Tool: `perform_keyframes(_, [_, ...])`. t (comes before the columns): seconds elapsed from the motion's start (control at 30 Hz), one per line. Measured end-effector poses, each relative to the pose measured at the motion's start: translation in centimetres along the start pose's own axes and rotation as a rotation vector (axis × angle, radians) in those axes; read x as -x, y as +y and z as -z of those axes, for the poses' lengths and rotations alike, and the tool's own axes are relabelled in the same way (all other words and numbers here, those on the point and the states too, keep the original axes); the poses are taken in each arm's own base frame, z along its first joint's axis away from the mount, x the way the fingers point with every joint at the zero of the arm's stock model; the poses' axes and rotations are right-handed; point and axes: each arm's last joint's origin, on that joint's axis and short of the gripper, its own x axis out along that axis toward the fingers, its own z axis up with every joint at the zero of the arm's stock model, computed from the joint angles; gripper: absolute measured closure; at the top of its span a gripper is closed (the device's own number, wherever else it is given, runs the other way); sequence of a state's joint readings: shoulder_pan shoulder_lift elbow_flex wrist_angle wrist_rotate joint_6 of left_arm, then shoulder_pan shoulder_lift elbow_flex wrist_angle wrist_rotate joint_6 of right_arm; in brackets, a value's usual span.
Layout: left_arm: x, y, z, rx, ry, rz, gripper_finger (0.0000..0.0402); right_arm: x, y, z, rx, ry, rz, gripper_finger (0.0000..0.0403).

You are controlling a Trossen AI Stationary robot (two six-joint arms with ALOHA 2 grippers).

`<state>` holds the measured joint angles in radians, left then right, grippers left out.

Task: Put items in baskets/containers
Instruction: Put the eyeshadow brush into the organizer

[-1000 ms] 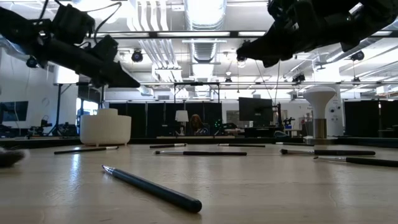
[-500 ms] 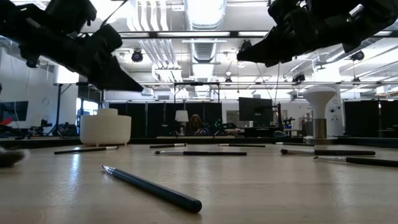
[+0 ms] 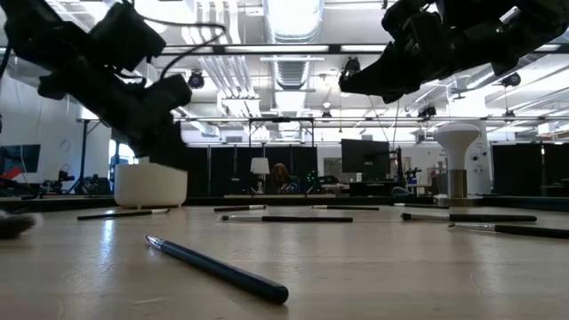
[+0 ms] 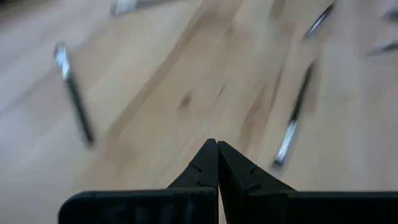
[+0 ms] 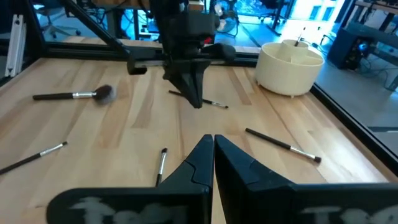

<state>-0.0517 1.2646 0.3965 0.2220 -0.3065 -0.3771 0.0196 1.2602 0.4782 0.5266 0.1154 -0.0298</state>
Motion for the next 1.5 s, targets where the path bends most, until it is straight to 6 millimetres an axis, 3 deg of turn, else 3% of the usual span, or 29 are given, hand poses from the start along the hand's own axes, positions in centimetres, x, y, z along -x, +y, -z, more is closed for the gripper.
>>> perform_keyframes(0.17, [0.5, 0.2, -0.2, 0.045, 0.146, -0.112, 0.0389, 0.0, 0.0, 0.0, 0.013, -0.001, 0.000, 0.0394])
perform_keyframes(0.43, [1.5, 1.3, -0.4, 0.171, 0.202, -0.303, 0.0311, 0.0, 0.0, 0.0, 0.015, -0.002, 0.001, 0.0394])
perform_keyframes(0.6, [1.2, 2.5, 0.4, 0.218, 0.225, -0.370, 0.0288, 0.0, 0.0, -0.1, 0.022, -0.004, 0.001, 0.0394])
perform_keyframes(0.87, [0.9, 3.5, 0.4, 0.214, 0.168, -0.447, 0.0285, 0.0, 0.0, -0.1, 0.003, -0.005, 0.000, 0.0394])
perform_keyframes(1.5, [-1.5, 4.3, 2.6, 0.190, 0.214, -0.419, 0.0302, 0.0, 0.0, -0.1, -0.031, -0.008, -0.001, 0.0394])
